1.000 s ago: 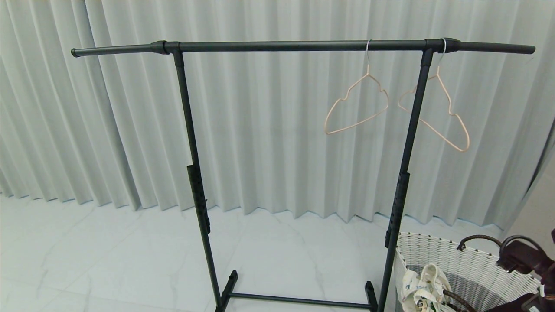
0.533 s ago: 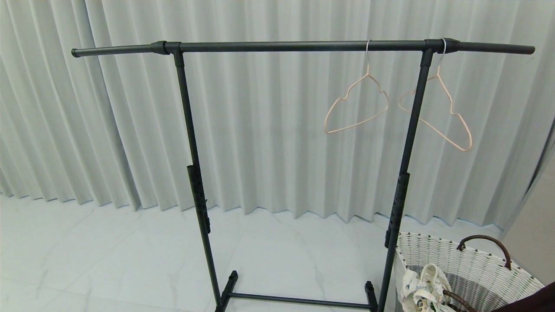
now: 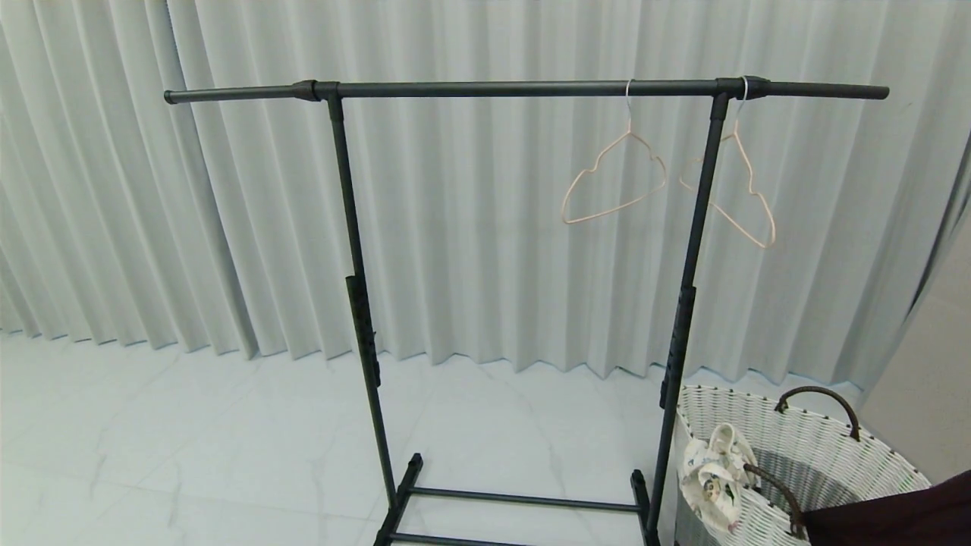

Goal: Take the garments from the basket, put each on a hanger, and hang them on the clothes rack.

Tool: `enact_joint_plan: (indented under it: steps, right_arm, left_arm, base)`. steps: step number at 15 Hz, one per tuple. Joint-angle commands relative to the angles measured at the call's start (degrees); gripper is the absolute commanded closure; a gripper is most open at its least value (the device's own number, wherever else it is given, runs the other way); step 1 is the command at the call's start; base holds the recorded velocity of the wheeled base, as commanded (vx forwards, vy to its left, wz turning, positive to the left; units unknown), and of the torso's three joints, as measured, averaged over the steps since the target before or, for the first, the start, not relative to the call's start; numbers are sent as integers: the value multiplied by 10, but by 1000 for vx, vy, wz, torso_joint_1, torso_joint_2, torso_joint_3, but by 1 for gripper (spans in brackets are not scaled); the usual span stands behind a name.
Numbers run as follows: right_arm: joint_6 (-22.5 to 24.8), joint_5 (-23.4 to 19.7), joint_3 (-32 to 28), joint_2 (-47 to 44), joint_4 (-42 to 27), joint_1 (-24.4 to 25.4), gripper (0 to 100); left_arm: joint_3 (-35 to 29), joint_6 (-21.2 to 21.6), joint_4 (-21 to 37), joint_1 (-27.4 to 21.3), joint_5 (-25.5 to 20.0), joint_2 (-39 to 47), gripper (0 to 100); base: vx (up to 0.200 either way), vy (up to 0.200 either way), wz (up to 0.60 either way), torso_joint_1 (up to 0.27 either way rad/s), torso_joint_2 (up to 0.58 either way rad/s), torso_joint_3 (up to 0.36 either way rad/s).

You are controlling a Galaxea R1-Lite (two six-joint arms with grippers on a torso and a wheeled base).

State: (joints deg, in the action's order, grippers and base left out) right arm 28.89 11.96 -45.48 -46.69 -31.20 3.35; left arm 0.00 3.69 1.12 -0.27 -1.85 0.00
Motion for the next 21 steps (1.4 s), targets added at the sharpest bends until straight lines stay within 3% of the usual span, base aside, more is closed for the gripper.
enact_joint_plan:
  steps: [1,2,4,7,9,13,14,16,18,19,21]
  right_arm:
    - [-2,-2,0,-10,2,16,100]
    - [-13,-7,0,-25,3,40,100]
    - [-45,-8,-1,-46,3,95,100]
    - [-155,-26,-3,-98,7,232,100]
    - [-211,-60,-7,-133,12,296,100]
    - [-224,-149,-8,-191,56,322,100]
    - [-224,-161,-8,-204,74,328,100]
    - [-233,-167,-8,-234,117,351,100]
    - [-252,-166,-8,-259,157,376,100]
    - [-265,-164,-9,-278,199,389,100]
    - [-266,-163,-21,-292,231,392,100]
  left_arm:
    - [0,5,0,0,-1,0,0]
    - [0,35,0,0,-2,0,0]
    - [0,33,-1,0,-2,0,0]
    - [0,35,0,0,-2,0,0]
    - [0,40,0,0,-3,0,0]
    - [-13,38,-3,-2,-22,3,0]
    - [-80,27,-3,-14,-62,47,0]
    - [-249,-36,-15,-31,-72,232,0]
    - [-345,-47,-16,-32,-76,361,0]
    - [-383,-47,-16,-69,-76,448,0]
    - [-414,-50,-32,-181,-73,530,0]
  base:
    - [-200,0,0,2,2,2]
    - [0,0,0,0,0,0]
    - [0,0,0,0,0,0]
    - [0,0,0,0,0,0]
    - [0,0,0,0,0,0]
    - [0,0,0,0,0,0]
    - [0,0,0,0,0,0]
    - [0,0,0,0,0,0]
    - [0,0,0,0,0,0]
    - [0,0,0,0,0,0]
    - [0,0,0,0,0,0]
